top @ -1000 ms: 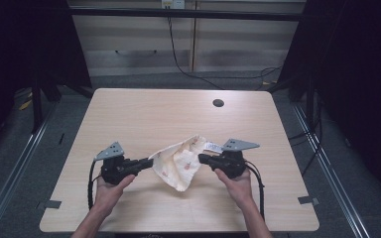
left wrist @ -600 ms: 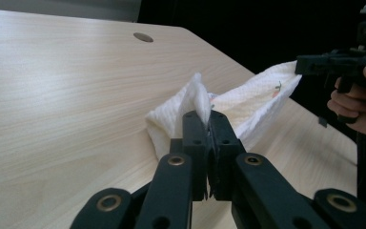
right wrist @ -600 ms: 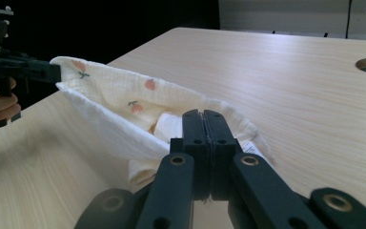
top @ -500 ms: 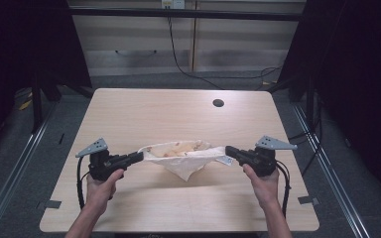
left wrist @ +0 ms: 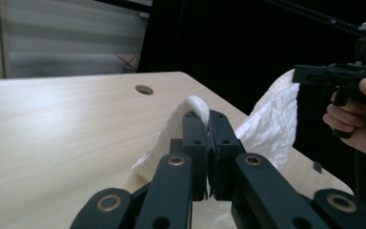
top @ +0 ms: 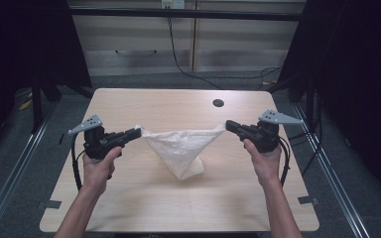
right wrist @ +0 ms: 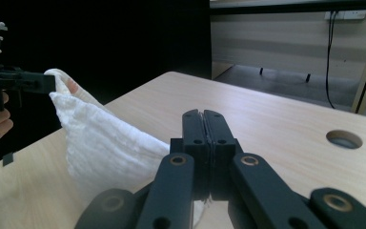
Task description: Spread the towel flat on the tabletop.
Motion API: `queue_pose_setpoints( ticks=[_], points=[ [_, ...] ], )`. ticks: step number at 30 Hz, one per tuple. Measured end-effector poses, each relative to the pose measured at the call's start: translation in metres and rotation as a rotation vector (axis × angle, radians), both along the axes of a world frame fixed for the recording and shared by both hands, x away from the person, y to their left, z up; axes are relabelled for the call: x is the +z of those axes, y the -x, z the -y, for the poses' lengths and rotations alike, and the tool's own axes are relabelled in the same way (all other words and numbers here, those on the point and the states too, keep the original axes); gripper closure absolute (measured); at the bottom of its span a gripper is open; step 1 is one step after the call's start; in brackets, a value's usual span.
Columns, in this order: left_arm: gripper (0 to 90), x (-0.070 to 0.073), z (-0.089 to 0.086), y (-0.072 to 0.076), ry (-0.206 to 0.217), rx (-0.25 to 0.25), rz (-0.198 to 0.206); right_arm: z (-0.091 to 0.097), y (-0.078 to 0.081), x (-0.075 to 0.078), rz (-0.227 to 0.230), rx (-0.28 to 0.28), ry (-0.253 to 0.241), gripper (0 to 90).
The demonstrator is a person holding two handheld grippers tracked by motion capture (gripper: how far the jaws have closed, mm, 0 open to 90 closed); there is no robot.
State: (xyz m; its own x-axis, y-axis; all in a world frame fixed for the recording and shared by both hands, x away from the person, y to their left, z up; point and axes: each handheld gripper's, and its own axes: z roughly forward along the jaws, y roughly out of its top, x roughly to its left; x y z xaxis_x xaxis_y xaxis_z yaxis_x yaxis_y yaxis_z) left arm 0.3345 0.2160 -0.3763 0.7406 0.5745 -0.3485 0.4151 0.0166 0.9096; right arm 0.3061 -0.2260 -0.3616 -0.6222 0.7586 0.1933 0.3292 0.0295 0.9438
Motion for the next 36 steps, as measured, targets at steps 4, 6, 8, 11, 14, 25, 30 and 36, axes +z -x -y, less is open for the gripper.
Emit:
queue_pose_setpoints(
  ticks=[4, 6, 8, 11, 14, 25, 30, 36],
  points=[
    [87.7, 0.012, -0.002, -0.008, -0.006, 0.016, 0.014, -0.001, -0.007, 0.017, 0.02, -0.009, -0.002, 89.2],
    [87.7, 0.019, -0.002, -0.013, 0.007, 0.03, 0.016, -0.002, -0.01, 0.026, 0.028, -0.02, 0.003, 89.2],
    [87.8, 0.028, 0.001, -0.016, -0.002, 0.039, 0.029, -0.004, -0.013, 0.036, 0.037, -0.04, 0.017, 89.2],
    [87.8, 0.042, 0.003, -0.022, 0.003, 0.051, 0.043, -0.005, -0.016, 0.054, 0.064, -0.057, 0.022, 89.2],
    [87.7, 0.057, 0.003, -0.029, 0.013, 0.053, 0.063, -0.003, -0.021, 0.071, 0.091, -0.064, 0.008, 89.2],
    [87.7, 0.078, 0.011, -0.062, -0.015, 0.055, 0.043, 0.002, -0.047, 0.094, 0.09, -0.091, -0.012, 89.2],
    [87.7, 0.078, 0.019, -0.082, 0.005, 0.093, 0.039, 0.001, -0.07, 0.097, 0.07, -0.134, 0.003, 89.2],
    [87.7, 0.053, 0.027, -0.079, -0.002, 0.077, 0.047, 0.007, -0.076, 0.079, 0.057, -0.142, -0.013, 89.2]
  ],
)
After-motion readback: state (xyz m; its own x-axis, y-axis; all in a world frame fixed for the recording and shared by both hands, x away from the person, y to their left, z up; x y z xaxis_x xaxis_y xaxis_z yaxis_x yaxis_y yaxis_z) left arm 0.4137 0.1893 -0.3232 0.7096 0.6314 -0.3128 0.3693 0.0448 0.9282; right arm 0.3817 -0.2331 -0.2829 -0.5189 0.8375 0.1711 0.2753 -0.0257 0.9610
